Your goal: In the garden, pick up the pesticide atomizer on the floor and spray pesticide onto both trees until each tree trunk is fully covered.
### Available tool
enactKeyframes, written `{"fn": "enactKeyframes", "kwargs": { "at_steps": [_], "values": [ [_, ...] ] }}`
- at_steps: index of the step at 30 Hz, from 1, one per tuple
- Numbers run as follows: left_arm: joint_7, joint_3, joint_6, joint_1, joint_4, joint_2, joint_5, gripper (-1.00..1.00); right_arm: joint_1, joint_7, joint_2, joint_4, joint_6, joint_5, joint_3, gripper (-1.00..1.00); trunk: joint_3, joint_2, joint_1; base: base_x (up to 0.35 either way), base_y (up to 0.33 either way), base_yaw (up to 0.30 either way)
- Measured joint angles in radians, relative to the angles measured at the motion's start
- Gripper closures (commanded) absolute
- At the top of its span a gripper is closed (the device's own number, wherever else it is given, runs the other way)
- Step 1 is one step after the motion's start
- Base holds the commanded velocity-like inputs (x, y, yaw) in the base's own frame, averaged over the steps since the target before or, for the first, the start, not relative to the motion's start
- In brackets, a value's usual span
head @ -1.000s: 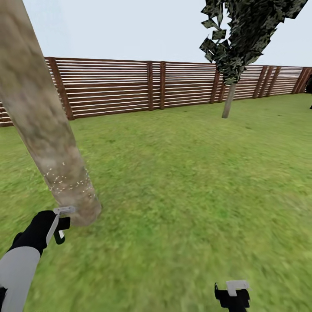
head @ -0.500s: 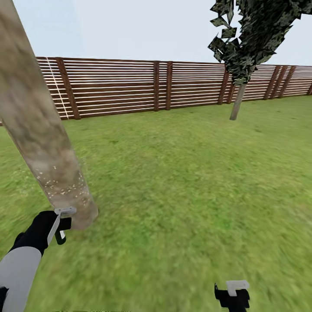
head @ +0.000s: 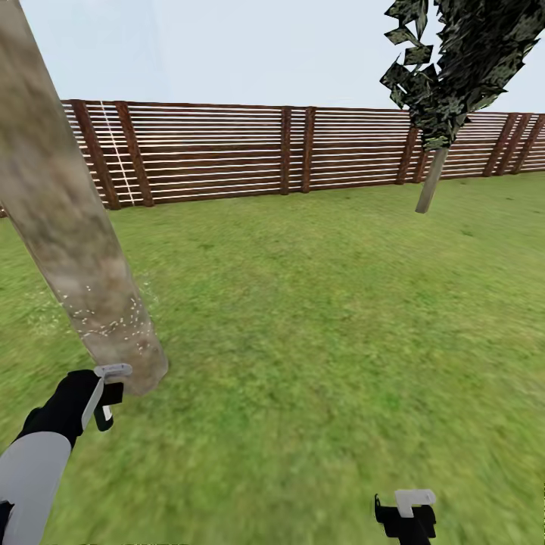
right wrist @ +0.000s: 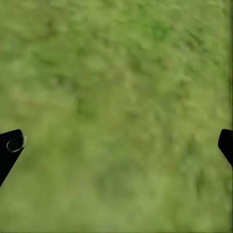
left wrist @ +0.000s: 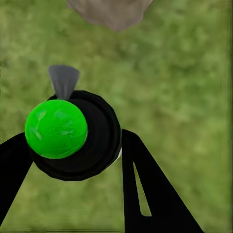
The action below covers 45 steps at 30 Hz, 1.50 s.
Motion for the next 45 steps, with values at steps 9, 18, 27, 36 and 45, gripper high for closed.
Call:
{"fn": "enactKeyframes", "kwargs": {
  "at_steps": [9,18,27,36,45],
  "values": [
    [0.0,0.041,-0.006,0.017,-0.002,0.004,0.002,1.0,0.0,0.0,0.0,0.0,0.0,0.0,0.0,-1.0,0.0,0.0,0.0,0.027,-0.173,0.193],
    [-0.012,0.03,0.099,-0.171,-0.085,-0.031,-0.001,1.0,0.0,-0.002,-0.004,0.0,0.0,0.0,-0.002,-1.0,0.0,0.0,0.0,0.0,-0.001,0.001],
    [-0.009,0.028,0.142,-0.196,-0.086,0.048,0.005,1.0,0.0,-0.003,-0.002,0.0,0.0,0.0,-0.002,-1.0,0.0,0.0,0.0,0.001,0.0,0.138],
    [-0.006,-0.016,0.143,-0.196,-0.086,0.041,0.005,1.0,0.0,-0.002,-0.002,0.0,0.0,0.0,-0.002,-1.0,0.0,0.0,0.0,0.181,-0.163,0.045],
    [-0.004,-0.022,0.141,-0.195,-0.085,0.043,0.003,1.0,0.0,-0.002,-0.002,0.0,0.0,0.0,-0.001,-1.0,0.0,0.0,0.0,0.09,-0.241,0.152]
  ]
}}
